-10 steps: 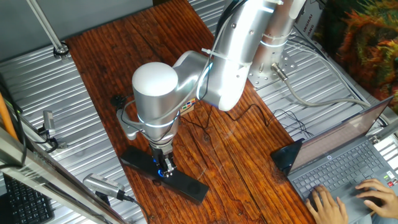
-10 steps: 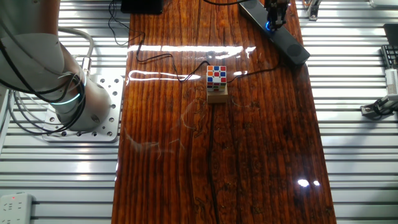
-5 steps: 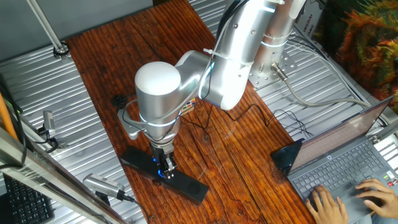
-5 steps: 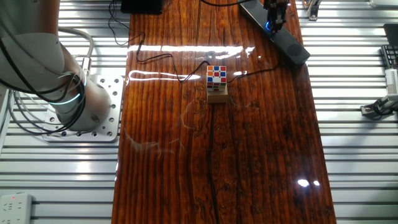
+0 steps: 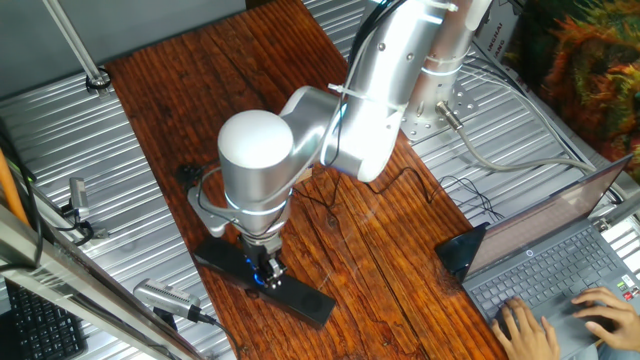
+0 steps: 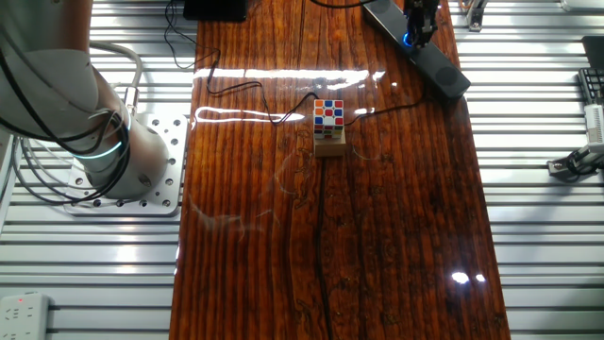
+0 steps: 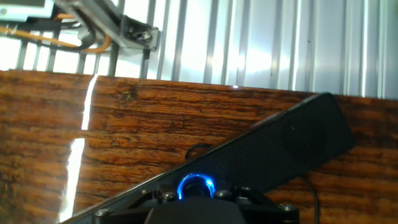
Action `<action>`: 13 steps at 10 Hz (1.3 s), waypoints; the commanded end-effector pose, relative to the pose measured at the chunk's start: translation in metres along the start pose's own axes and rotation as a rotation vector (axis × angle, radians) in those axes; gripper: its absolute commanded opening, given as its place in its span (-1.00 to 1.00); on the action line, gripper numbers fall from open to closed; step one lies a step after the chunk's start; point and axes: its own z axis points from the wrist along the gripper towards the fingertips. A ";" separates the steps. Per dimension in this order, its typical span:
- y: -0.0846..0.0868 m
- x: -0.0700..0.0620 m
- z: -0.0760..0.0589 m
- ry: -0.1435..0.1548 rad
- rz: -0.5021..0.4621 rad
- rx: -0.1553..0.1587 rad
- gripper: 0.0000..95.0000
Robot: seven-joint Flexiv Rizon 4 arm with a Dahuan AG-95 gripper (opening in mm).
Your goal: Turn the knob to increase the volume of the speaker
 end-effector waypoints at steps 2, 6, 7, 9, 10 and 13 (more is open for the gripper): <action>0.001 0.000 -0.003 0.000 -0.149 0.021 -0.20; 0.003 -0.002 -0.005 0.025 -0.385 0.054 -0.20; 0.003 -0.002 -0.005 0.031 -0.451 0.060 -0.20; 0.003 -0.002 -0.004 0.028 -0.619 0.062 -0.20; 0.003 -0.003 -0.004 0.030 -0.698 0.061 -0.20; 0.004 -0.003 -0.004 0.038 -0.951 0.074 0.20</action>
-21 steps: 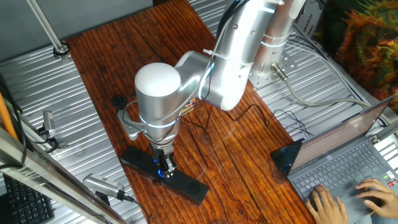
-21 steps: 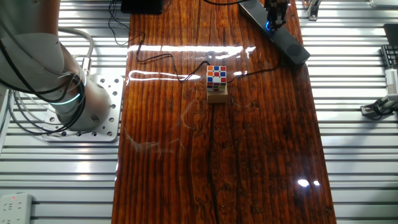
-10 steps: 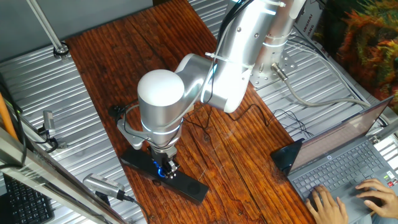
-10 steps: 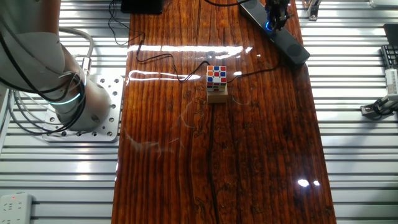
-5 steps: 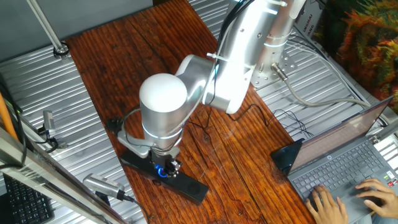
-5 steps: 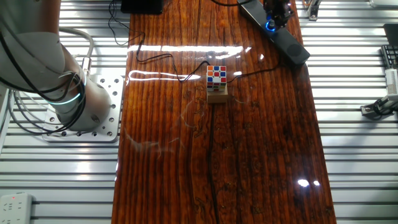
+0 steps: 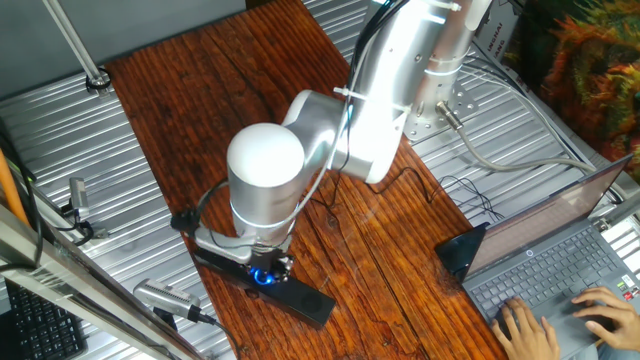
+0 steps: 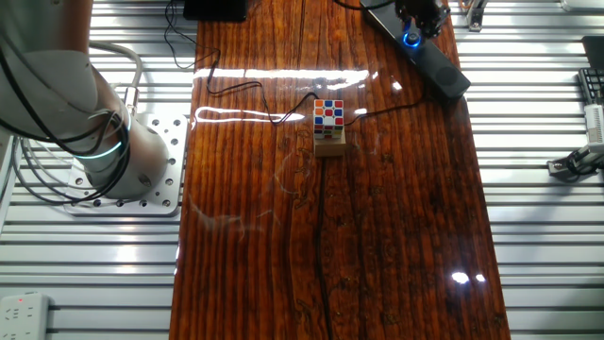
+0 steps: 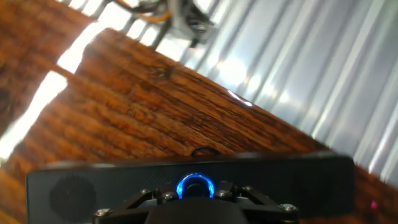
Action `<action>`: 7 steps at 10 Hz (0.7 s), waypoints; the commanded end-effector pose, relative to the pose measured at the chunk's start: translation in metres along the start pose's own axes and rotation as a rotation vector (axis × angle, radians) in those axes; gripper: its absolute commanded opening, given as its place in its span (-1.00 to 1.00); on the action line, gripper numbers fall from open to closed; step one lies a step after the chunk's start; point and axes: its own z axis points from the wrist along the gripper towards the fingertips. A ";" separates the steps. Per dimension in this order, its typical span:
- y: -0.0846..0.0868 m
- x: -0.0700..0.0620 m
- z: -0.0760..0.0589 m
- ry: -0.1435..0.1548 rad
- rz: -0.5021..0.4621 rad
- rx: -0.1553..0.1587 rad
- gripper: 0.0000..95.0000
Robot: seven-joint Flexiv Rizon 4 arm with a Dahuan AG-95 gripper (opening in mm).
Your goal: Turn the knob to increase the volume of the speaker
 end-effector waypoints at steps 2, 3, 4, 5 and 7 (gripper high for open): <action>0.001 -0.001 0.000 -0.004 -0.421 0.025 0.20; 0.001 -0.001 0.000 -0.007 -0.470 0.032 0.20; 0.001 -0.001 0.000 -0.008 -0.471 0.032 0.20; 0.001 -0.002 0.000 -0.004 -0.480 0.032 -0.20; 0.001 -0.002 0.000 0.008 -0.484 0.030 -0.20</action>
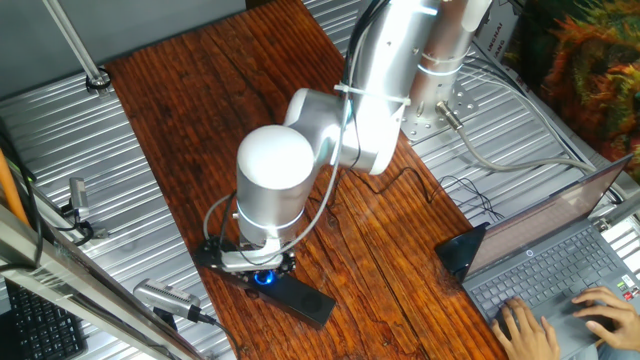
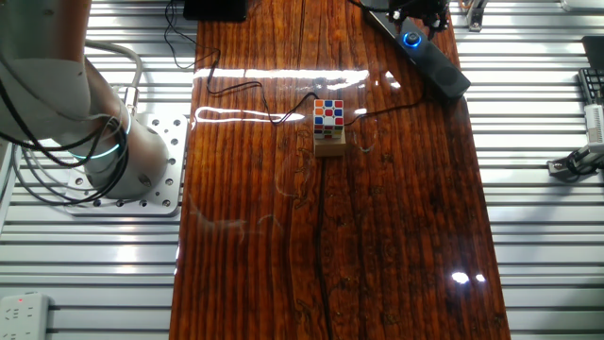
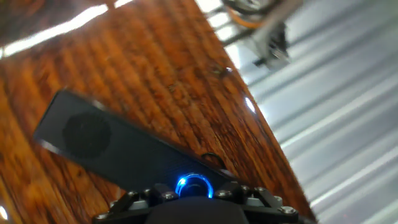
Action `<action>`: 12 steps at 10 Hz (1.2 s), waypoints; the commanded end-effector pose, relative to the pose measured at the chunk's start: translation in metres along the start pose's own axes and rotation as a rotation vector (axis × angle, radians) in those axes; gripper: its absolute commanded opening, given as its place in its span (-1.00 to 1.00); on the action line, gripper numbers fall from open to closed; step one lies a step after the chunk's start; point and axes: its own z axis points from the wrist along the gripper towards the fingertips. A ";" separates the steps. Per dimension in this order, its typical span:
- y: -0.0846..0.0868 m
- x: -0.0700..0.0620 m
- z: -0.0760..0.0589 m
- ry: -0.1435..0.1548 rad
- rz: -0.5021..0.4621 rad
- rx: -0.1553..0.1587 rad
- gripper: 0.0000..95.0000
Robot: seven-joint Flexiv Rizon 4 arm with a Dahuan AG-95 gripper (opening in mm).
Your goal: Turn the knob to increase the volume of the speaker
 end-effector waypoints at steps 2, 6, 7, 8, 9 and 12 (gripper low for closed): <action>0.000 0.000 0.000 0.012 -0.039 -0.011 -0.20; 0.000 0.000 0.001 0.006 -0.043 -0.009 -0.20; 0.000 0.000 0.001 -0.010 -0.034 -0.008 -0.20; 0.000 0.000 0.001 -0.019 -0.026 -0.008 -0.20; 0.000 0.000 0.001 -0.020 -0.024 -0.009 -0.20; 0.000 0.000 0.001 -0.042 -0.013 -0.013 -0.20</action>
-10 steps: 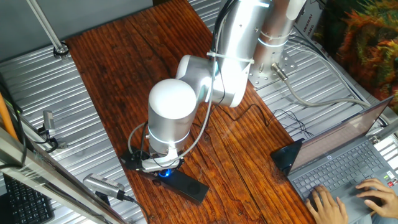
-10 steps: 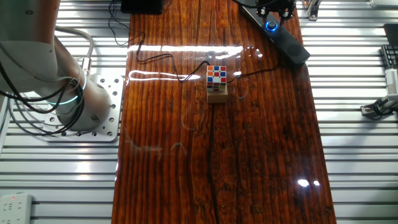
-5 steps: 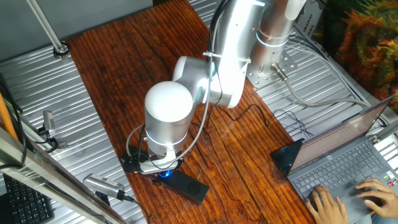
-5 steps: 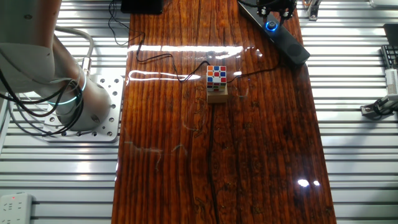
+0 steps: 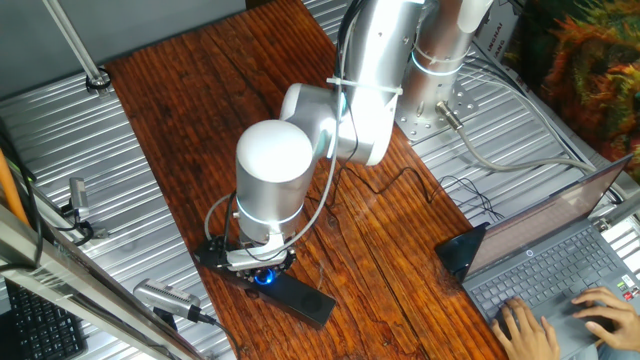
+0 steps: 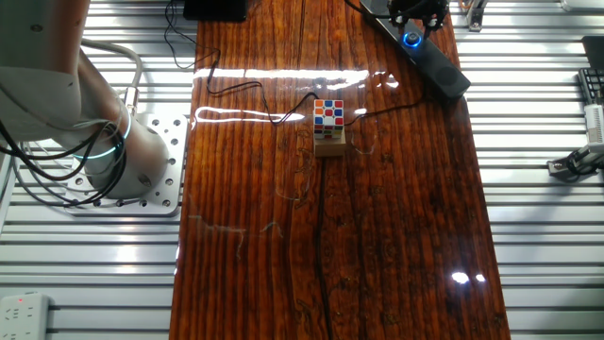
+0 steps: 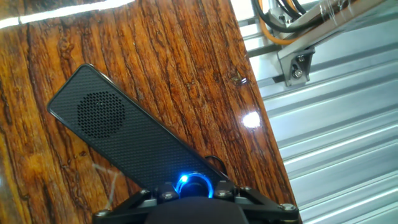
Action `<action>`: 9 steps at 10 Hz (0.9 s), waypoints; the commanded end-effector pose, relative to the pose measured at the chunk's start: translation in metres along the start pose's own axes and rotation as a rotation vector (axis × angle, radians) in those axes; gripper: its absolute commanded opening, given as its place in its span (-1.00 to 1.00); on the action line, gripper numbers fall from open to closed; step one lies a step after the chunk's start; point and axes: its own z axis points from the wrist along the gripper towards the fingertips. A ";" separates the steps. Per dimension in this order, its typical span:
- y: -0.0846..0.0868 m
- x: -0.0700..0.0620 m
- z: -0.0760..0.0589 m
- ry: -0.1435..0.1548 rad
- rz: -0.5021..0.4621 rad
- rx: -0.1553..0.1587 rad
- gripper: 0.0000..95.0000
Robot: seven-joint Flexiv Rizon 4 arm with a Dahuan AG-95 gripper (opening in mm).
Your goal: Turn the knob to increase the volume of the speaker
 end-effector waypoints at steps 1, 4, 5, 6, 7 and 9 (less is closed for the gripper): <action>0.000 0.000 0.000 -0.022 0.009 -0.001 -0.20; 0.000 0.000 0.000 -0.027 0.015 -0.005 -0.20; 0.000 0.000 0.000 -0.027 0.017 -0.005 -0.20; 0.000 0.000 0.000 -0.028 0.018 -0.005 -0.20; 0.000 0.000 0.000 -0.028 0.020 -0.005 -0.20; 0.000 0.000 0.000 -0.029 0.025 -0.006 -0.20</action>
